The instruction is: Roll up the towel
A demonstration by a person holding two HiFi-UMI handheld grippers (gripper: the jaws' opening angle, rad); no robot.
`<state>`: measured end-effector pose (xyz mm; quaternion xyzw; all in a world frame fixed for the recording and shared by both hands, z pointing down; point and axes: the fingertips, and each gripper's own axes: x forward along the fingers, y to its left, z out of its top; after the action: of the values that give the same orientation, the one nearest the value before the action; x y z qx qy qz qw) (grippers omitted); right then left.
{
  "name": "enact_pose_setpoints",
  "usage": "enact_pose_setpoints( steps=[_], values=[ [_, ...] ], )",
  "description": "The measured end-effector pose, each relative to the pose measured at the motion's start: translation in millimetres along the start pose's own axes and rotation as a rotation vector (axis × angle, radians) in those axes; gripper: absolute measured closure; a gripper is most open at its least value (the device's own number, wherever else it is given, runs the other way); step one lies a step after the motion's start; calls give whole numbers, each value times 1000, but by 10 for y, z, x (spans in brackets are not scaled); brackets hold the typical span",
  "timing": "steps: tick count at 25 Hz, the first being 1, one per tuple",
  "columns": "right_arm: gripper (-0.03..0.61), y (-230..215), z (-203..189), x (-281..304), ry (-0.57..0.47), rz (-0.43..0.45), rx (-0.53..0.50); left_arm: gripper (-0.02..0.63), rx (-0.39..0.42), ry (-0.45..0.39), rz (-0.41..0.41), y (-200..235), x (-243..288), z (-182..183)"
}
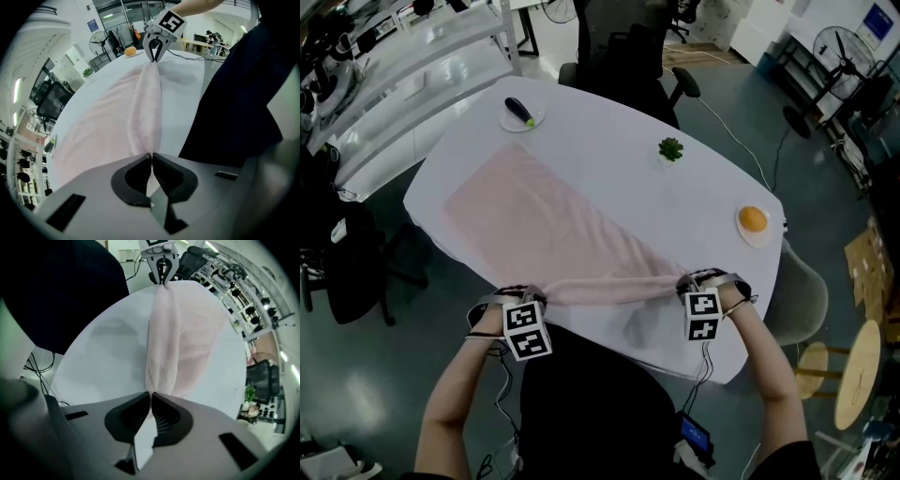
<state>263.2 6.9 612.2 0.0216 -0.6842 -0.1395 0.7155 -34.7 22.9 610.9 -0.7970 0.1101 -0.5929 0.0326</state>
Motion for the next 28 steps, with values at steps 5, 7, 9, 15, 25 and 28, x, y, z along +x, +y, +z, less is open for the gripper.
enact_pose_setpoints(
  steps=[5, 7, 9, 15, 25, 28],
  values=[
    [548, -80, -7, -122, -98, 162, 154, 586, -47, -37, -43, 188, -134, 42],
    [546, -148, -30, -165, -137, 230, 221, 586, -72, -54, -57, 308, -168, 59],
    [545, -248, -56, -195, -161, 279, 288, 586, -93, -64, -54, 457, -182, 70],
    [543, -672, -139, -127, -201, 263, 420, 586, -152, -60, -28, 932, -86, 80],
    [534, -1004, -221, 252, -127, 164, 436, 586, -141, -17, -34, 1235, 273, 55],
    [522, -1016, -225, 343, -107, 120, 408, 584, -139, -22, -22, 1241, 312, 57]
  ],
)
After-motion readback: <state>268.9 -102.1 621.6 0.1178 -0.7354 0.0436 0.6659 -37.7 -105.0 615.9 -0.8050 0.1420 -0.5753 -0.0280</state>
